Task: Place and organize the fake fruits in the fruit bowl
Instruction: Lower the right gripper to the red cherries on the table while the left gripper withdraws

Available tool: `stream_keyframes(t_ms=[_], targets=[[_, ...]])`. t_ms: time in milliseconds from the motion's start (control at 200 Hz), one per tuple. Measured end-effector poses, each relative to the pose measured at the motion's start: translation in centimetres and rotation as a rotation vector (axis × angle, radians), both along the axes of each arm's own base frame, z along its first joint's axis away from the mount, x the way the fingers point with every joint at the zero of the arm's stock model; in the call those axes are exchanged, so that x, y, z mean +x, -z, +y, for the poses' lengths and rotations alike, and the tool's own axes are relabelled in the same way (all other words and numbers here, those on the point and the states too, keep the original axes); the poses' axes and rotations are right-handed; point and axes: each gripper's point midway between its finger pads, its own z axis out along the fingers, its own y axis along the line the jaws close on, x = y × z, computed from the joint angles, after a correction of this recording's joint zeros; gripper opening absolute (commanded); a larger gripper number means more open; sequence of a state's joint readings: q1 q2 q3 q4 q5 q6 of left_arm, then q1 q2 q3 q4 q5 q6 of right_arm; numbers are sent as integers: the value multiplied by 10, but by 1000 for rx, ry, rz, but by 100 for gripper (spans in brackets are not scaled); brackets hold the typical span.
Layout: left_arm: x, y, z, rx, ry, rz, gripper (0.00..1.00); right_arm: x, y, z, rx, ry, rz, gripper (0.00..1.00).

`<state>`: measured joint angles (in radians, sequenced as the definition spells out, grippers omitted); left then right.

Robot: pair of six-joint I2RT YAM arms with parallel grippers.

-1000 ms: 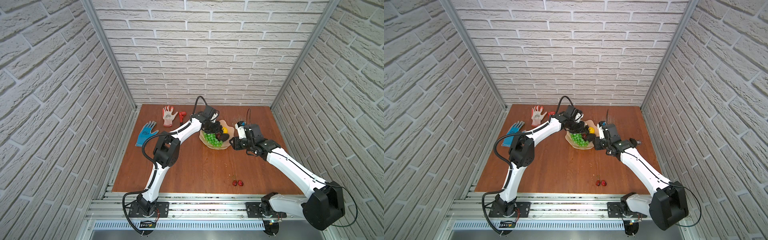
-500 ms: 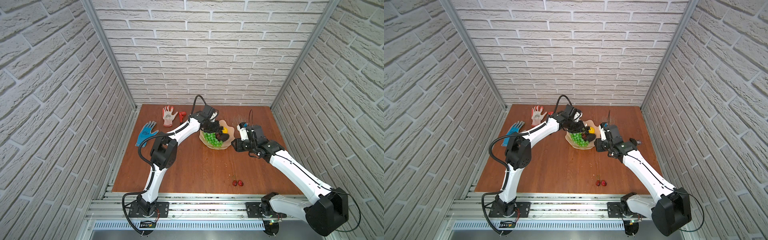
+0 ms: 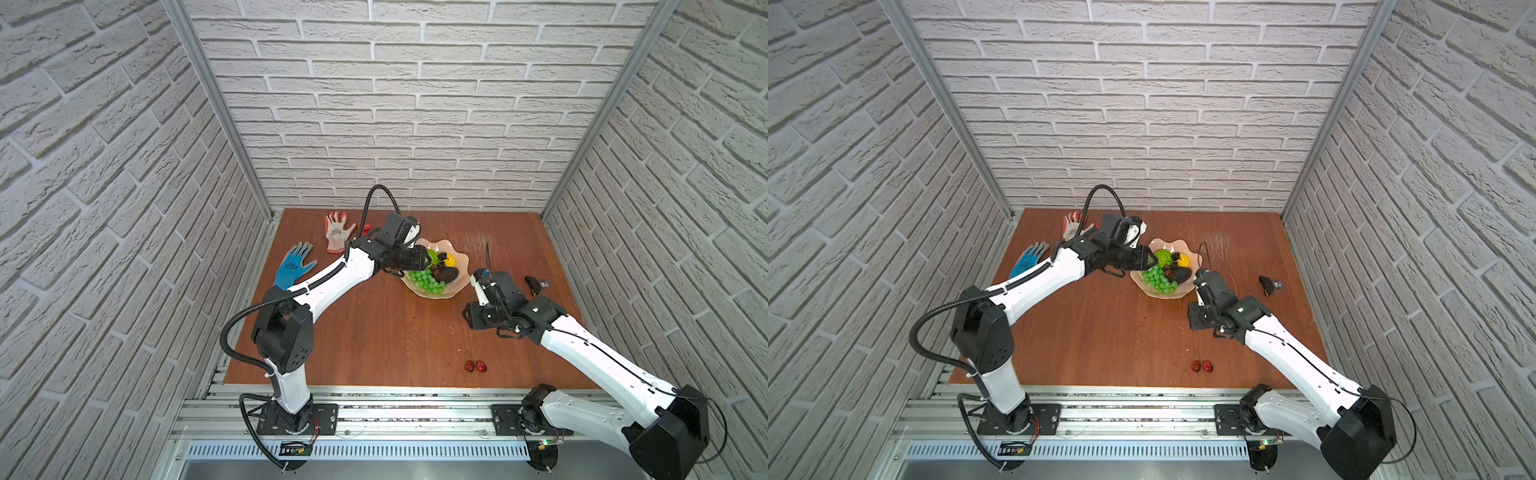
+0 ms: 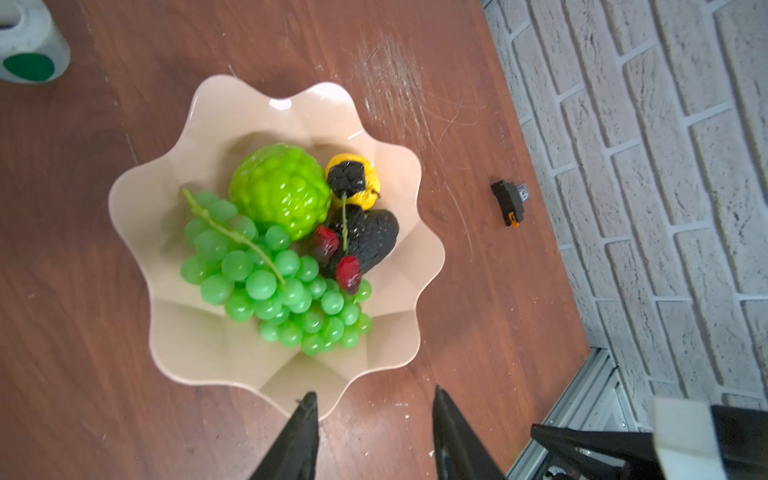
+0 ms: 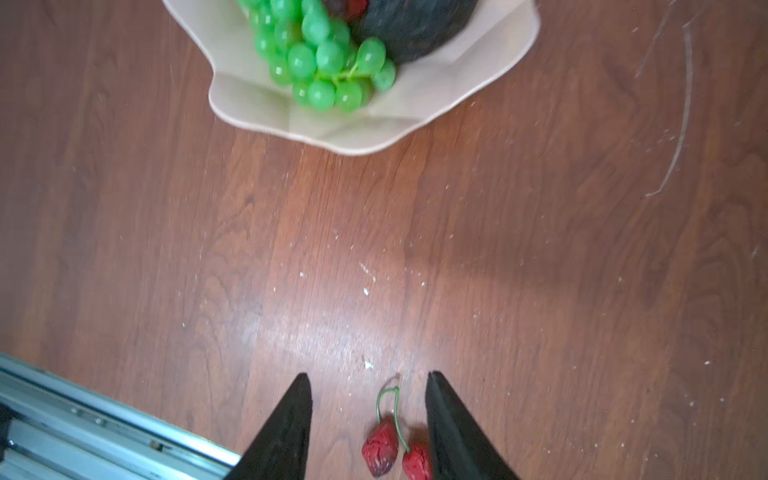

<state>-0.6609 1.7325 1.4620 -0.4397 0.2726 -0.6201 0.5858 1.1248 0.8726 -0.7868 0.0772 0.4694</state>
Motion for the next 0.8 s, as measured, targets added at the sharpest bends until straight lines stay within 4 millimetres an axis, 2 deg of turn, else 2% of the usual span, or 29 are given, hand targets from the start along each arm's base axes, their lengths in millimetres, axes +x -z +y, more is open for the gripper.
stream_keyframes(t_ms=[165, 300, 565, 800], targets=[[-17, 22, 24, 49, -34, 29, 47, -26, 25, 3, -74, -33, 116, 51], [-19, 32, 40, 53, -78, 44, 47, -40, 45, -2, -137, -41, 203, 54], [-10, 27, 53, 35, -123, 32, 48, -51, 80, -3, -210, -46, 320, 56], [-10, 27, 65, 26, -153, 34, 48, -67, 102, -15, -245, -35, 377, 55]])
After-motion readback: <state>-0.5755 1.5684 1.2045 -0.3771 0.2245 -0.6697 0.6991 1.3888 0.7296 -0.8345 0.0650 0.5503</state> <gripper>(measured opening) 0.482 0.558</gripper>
